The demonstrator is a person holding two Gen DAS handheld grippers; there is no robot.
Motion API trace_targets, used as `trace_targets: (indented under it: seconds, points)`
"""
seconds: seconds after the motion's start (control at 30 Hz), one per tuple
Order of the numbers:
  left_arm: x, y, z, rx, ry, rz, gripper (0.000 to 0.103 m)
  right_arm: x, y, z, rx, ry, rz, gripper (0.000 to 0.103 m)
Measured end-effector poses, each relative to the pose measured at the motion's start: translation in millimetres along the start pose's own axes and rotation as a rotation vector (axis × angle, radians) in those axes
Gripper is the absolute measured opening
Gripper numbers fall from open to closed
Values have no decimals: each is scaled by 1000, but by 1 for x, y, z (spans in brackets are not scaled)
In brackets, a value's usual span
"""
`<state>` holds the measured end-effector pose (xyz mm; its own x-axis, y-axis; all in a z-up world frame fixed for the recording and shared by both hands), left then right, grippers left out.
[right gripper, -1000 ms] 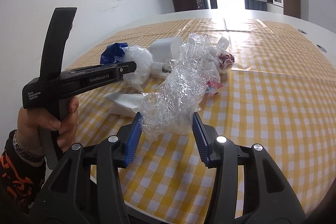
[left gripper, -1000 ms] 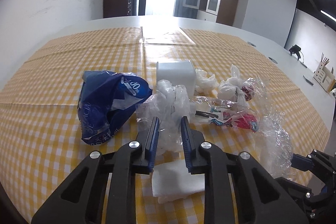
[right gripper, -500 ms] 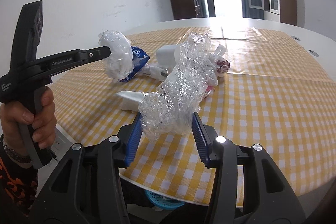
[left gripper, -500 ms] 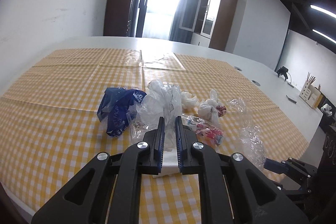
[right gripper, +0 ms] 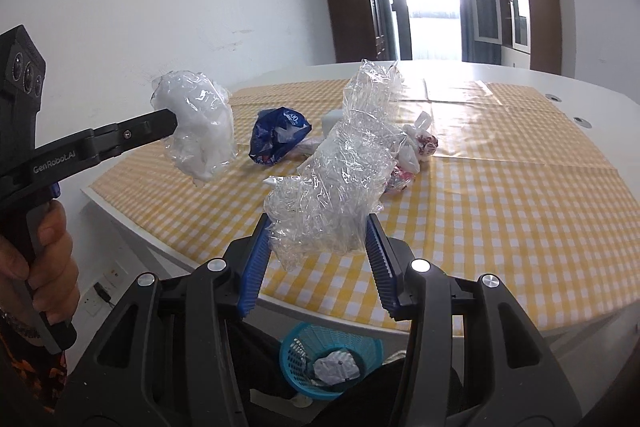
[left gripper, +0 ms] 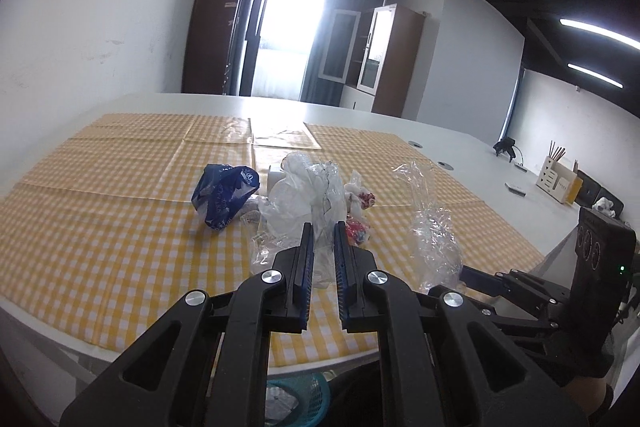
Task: Collect trash
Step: 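Lift the bubble wrap with the right tool while the left tool carries its bag toward the basket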
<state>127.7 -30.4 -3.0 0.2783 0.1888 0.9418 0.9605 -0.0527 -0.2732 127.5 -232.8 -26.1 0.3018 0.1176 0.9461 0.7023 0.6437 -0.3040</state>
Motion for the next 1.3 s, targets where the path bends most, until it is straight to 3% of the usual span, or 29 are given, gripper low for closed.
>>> trace_targets:
  seconds: [0.4,0.5,0.97,1.17,1.3]
  points:
    - [-24,-74,-3,-2,16,-18,9,-23,-44,40,54,-74,-12,44]
    - [-39,-85,0,-1,17,1,9,-44,-52,49,116,-47,31,44]
    - [-153,-93,20,6,4,214,9,-151,-70,86,218,-83,264,44]
    - [-191,-74,33,15,-33,306,9,-197,-49,95,246,-72,371,44]
    - [-217,-54,43,25,-57,368,9,-224,-24,89,216,-72,431,44]
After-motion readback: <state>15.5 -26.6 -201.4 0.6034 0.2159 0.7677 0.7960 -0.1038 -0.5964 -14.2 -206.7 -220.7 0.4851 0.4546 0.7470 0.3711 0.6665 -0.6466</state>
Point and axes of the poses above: each gripper's, at about its wrist camera, not at the fingertips, and y roughly the way its jaws point, z to its left, x to its top, the point moved 9 cm from there along y, roughly the way its jaws point, and after that the axes turned 9 degrees about -z, right-handed, at the moved point
